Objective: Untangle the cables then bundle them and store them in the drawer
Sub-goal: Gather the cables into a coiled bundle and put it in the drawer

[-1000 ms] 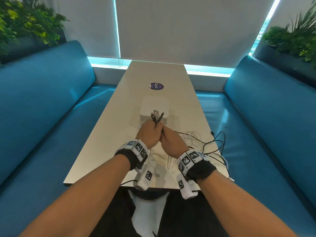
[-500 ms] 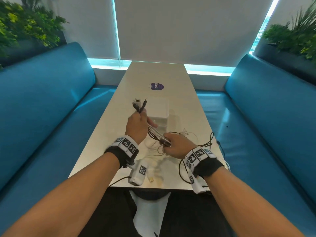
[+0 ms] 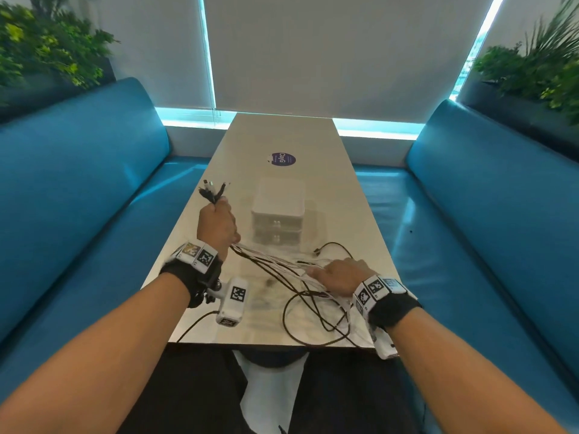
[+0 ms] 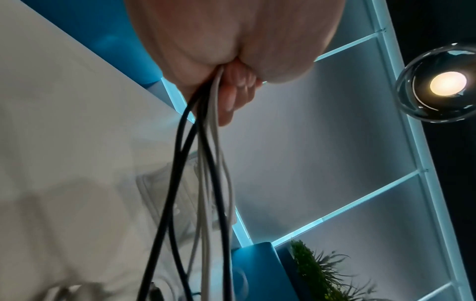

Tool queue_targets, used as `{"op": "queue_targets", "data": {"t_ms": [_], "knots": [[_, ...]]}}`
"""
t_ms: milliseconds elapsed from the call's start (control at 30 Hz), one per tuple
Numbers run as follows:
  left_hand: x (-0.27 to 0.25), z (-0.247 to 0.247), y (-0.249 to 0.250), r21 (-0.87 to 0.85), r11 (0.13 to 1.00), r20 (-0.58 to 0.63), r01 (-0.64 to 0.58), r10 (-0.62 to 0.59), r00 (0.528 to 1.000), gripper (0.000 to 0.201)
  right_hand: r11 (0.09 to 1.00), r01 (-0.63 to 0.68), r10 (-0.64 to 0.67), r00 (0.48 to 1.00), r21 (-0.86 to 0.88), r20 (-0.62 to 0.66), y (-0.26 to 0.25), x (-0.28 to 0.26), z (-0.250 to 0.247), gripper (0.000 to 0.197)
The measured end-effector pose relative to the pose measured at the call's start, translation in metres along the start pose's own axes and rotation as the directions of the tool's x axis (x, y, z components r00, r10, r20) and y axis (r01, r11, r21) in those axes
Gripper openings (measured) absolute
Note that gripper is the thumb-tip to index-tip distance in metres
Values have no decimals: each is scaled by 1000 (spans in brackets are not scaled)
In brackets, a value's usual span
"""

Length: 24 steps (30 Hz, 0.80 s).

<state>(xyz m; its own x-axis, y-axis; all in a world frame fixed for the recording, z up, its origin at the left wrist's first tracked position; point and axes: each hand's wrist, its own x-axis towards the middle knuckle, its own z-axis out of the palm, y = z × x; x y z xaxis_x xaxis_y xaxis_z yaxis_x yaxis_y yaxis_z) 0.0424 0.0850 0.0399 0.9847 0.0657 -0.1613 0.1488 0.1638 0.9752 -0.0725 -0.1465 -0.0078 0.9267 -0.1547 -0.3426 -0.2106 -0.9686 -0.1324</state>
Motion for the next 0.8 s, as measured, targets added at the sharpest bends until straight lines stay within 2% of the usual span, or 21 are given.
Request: {"op": "queue_targets", "data": {"t_ms": [67,167,300,400,467,533,600,667,733,800], "knots": [[4,-5,-6,6,1000,4,14,-14,1000,32,999,-27,26,999,-47,-36,5,0,3,73],[0,-3,-8,33,999,-1,32,-32,999,33,999,-44,44,996,10,-78,6,1,2,56],[-13,2,10,41,999,2,34,-34,999,37,999,-41,41,996,-7,-85,18,1,-2,53],[5,-8,8,-2,1000,-103,21,-21,994,35,981,-140,131,989,-133,-75,30,2,-3,34],[19,-14,1,-6,999,-163,33,-33,986,35,949,-220,195,973,-228,-126,35,2,-1,34],[32,-16,-6,39,999,-195,19,-11,981,52,921,-277,231,955,-275,-189,39,3,2,34],[45,-19,-12,85,996,-214,-9,27,976,67,923,-307,264,944,-232,-199,42,4,5,32],[63,-24,-18,126,992,-232,-20,49,971,70,935,-316,292,943,-161,-157,47,6,6,37],[79,-31,-21,180,983,-277,-46,96,956,68,944,-293,268,950,-155,-160,55,6,5,44],[65,-34,-2,205,977,-331,-66,132,934,67,959,-232,186,948,-164,-257,63,6,4,43]]}}
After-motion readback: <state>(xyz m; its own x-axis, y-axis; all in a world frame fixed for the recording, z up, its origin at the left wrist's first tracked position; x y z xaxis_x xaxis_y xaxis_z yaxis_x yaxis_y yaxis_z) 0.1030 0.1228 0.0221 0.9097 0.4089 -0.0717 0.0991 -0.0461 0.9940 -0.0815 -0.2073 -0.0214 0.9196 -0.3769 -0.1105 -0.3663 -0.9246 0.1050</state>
